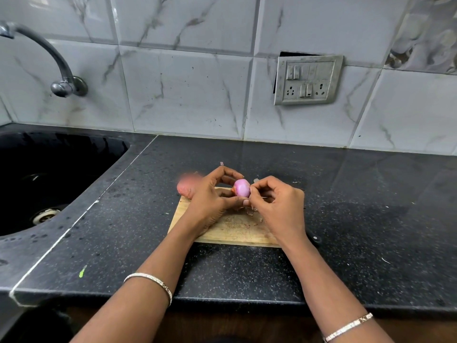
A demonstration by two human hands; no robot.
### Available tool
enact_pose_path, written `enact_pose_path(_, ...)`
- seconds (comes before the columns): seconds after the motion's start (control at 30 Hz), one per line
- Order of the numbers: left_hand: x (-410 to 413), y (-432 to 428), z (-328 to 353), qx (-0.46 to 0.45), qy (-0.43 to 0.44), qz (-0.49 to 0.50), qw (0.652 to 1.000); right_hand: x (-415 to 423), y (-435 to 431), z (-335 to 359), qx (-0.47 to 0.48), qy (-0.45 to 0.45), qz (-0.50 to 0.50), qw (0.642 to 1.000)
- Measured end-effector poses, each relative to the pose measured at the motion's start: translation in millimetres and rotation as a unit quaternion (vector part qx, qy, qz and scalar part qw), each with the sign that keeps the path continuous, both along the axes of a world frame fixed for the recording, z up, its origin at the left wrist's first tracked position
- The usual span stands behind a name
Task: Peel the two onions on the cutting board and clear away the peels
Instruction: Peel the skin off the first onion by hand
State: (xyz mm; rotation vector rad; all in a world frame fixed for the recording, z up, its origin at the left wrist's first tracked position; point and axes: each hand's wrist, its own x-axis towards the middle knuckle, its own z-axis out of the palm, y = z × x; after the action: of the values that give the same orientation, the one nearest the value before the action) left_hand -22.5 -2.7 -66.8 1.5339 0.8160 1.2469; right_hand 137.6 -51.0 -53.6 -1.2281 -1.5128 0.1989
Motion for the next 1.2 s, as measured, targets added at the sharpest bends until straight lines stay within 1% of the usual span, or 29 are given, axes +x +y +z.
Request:
enact_pose_path(0.13,1.7,-0.9,-0.6,0.013,0.018,0.017,1.000,0.8,3.9,-3.2,-0.018,0.003,-0.021,1.000)
enact_pose_path(0.27,1.8,-1.4,0.1,0.012,0.018,0.024,1.000,2.4,3.5,-0.6,-0.035,0.050,-0.022,0.998)
enact_pose_path(0.4,1.9,-1.8,0.6,0.016,0.015,0.032,0.999,3.0,1.6,2.8,-0.052,0.089,0.002,0.995)
enact_pose_path(0.6,3.2,-0.7,-0.3,0.058,0.067,0.068,0.994,1.7,-0.6,3.7,-0.044,0.050,0.011,0.998)
enact_pose_path(0.83,4.6,-2.3,0.5,0.085,0.093,0.078,0.989,1.1,2.6,-0.7,-0.039,0.037,-0.002,0.999)
enact_pose_path(0.97,4.8,-3.8,1.3,0.085,0.087,0.073,0.990,1.6,3.9,-1.3,-0.041,0.028,-0.009,0.999)
enact_pose_path(1.2,4.5,-5.7,2.6,0.046,0.032,0.029,0.998,5.3,8.0,-2.4,-0.043,0.063,-0.026,0.997)
